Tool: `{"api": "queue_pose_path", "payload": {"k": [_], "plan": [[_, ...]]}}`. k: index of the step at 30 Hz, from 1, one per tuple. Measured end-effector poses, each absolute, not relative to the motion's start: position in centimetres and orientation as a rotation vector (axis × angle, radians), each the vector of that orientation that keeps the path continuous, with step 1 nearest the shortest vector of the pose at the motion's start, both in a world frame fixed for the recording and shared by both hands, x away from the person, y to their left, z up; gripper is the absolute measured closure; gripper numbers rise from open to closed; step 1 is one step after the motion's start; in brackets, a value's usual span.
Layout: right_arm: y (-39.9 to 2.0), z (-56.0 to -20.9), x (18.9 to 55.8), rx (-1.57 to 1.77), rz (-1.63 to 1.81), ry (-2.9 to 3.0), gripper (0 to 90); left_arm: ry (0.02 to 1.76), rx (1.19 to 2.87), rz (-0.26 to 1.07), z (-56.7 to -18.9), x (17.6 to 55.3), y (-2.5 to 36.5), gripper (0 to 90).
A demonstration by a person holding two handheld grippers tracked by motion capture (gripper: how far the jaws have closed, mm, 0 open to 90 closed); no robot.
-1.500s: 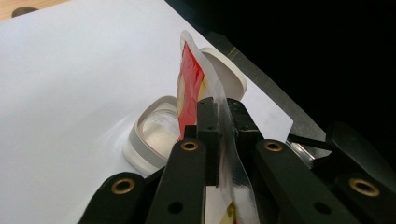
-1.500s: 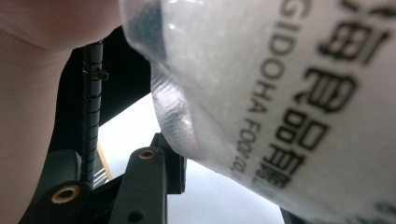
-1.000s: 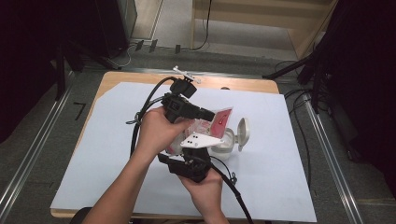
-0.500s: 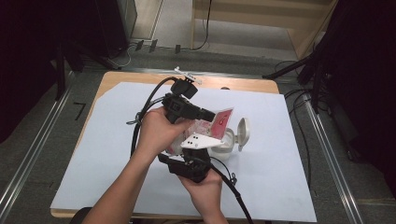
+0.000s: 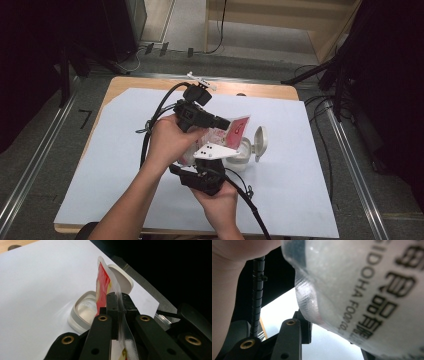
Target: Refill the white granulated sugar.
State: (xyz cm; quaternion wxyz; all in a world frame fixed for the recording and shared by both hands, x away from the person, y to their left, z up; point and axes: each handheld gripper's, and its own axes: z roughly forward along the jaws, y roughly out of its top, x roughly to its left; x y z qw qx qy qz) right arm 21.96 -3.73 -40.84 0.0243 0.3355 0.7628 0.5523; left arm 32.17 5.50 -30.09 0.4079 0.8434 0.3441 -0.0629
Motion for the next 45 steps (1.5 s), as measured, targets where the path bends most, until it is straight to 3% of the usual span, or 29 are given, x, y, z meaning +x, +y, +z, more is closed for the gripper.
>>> {"api": "queue_pose_path", "payload": {"k": [45], "plan": [[-3.9,-40.4,23.4,1.060,1.728,2.294,63.5,0.844,2.164,-0.129,-29.2,33.9,4.7,88.6]]}}
